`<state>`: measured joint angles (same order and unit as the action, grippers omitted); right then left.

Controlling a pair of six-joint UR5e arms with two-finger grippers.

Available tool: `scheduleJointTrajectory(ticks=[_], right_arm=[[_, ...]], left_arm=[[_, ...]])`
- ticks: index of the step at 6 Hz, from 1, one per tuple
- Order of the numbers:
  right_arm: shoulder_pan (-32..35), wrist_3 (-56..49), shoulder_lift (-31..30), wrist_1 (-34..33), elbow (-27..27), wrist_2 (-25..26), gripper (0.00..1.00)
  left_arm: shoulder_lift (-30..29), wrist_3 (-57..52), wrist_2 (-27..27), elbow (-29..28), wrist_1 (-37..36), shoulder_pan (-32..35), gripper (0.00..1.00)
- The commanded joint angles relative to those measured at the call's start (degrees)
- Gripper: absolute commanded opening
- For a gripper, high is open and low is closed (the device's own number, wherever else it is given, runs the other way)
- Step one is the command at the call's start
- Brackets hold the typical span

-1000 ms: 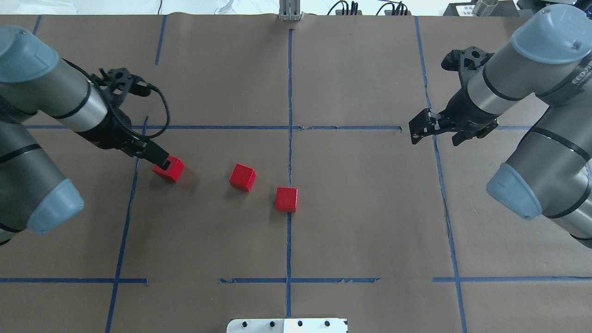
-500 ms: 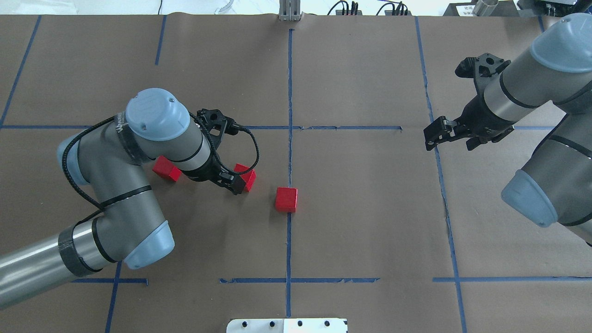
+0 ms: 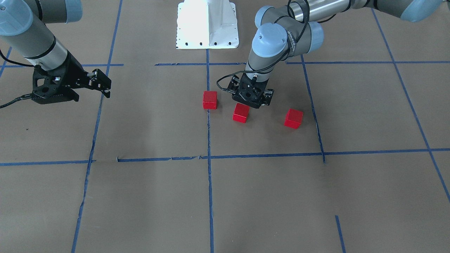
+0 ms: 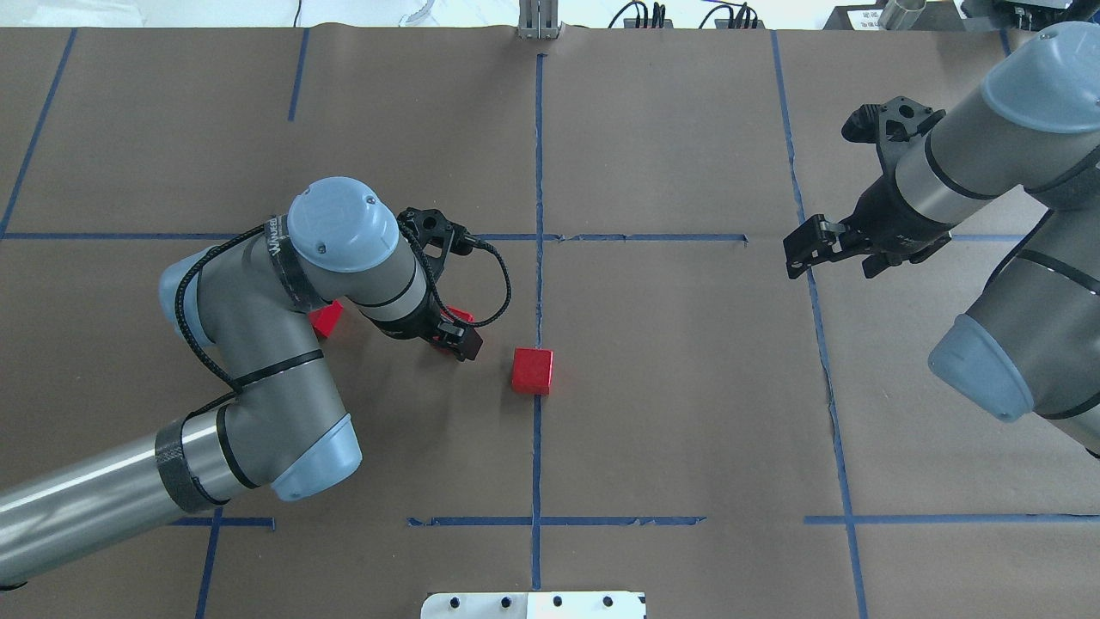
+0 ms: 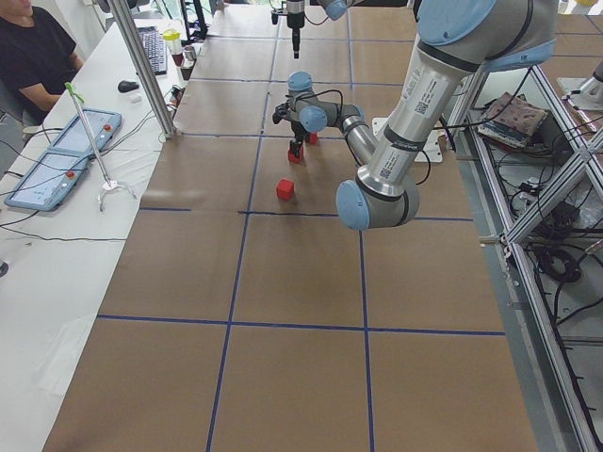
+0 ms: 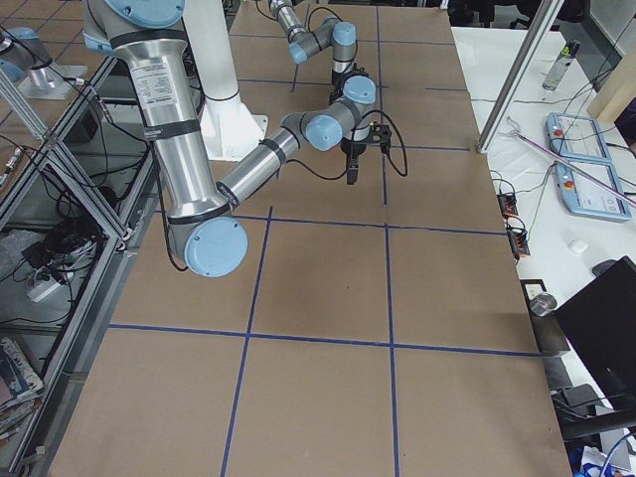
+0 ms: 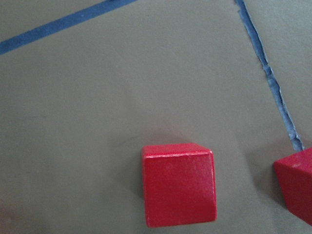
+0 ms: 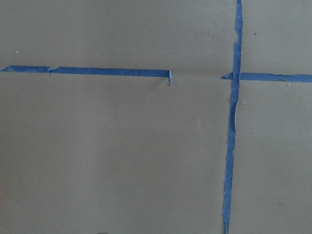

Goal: Form red blocks into L shape at center
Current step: 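Carry the red cube with the left gripper beside the center cube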

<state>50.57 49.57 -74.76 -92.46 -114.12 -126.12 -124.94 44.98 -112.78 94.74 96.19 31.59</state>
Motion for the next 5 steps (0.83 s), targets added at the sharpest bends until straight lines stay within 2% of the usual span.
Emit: scheduleJointTrajectory(ticks=[1, 3, 4, 5], right_arm=[[0.05, 0.01, -0.03, 0.0, -0.31, -0.01, 1.0], [0.05, 0.01, -0.03, 0.0, -0.4, -0.09, 1.0], [0.05, 0.01, -0.03, 0.0, -0.49, -0.09, 1.0], [0.05, 0.09, -0.03, 0.0, -0.58, -0.09, 1.0]], left_arm=[[-0.83, 0.2, 4.12, -4.35, 5.19, -0.12, 1.0], [-0.75, 0.2, 4.15, -4.82, 6.02, -1.08, 0.96], [-0.83, 1.24, 4.15, -4.65, 6.02, -1.09, 0.4], [-0.92, 2.12, 4.15, -4.39, 6.02, -1.09, 0.01]])
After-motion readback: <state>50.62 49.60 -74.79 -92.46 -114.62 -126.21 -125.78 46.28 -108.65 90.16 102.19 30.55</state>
